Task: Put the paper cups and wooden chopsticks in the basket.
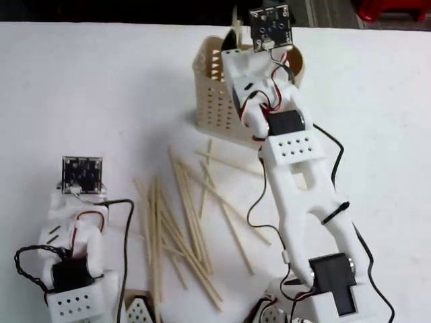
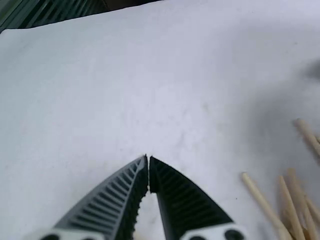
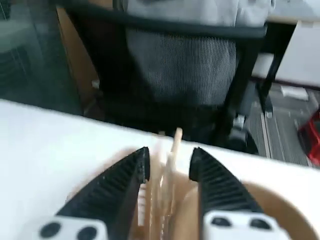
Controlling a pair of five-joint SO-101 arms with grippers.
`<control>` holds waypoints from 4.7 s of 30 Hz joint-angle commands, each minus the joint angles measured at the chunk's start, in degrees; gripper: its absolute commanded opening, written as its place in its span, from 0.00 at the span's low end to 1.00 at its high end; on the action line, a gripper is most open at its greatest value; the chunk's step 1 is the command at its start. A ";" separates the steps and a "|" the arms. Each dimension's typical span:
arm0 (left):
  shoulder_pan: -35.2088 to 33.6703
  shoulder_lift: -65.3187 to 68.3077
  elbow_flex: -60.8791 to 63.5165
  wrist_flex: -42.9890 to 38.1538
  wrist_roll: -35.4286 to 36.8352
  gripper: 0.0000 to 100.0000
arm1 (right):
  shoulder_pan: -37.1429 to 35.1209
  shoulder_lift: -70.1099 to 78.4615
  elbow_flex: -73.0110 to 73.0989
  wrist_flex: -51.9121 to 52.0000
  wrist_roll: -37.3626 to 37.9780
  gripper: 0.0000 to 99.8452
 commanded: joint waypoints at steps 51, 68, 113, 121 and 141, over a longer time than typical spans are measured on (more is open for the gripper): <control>18.51 59.91 -42.81 34.90 -4.31 0.23 | 8.13 -27.21 36.04 40.31 -5.10 0.02; 26.95 89.27 -42.73 18.37 0.09 0.23 | 8.22 -26.77 36.04 40.31 -5.10 0.02; 27.03 94.37 -85.10 39.47 -0.35 0.02 | 8.31 -26.68 36.13 40.31 -5.10 0.02; 27.47 94.37 -107.43 46.07 0.09 0.02 | 8.31 -26.68 36.13 40.31 -5.10 0.02; 35.30 94.81 -116.92 0.09 13.89 0.02 | 8.04 -27.12 37.27 40.04 -5.10 0.02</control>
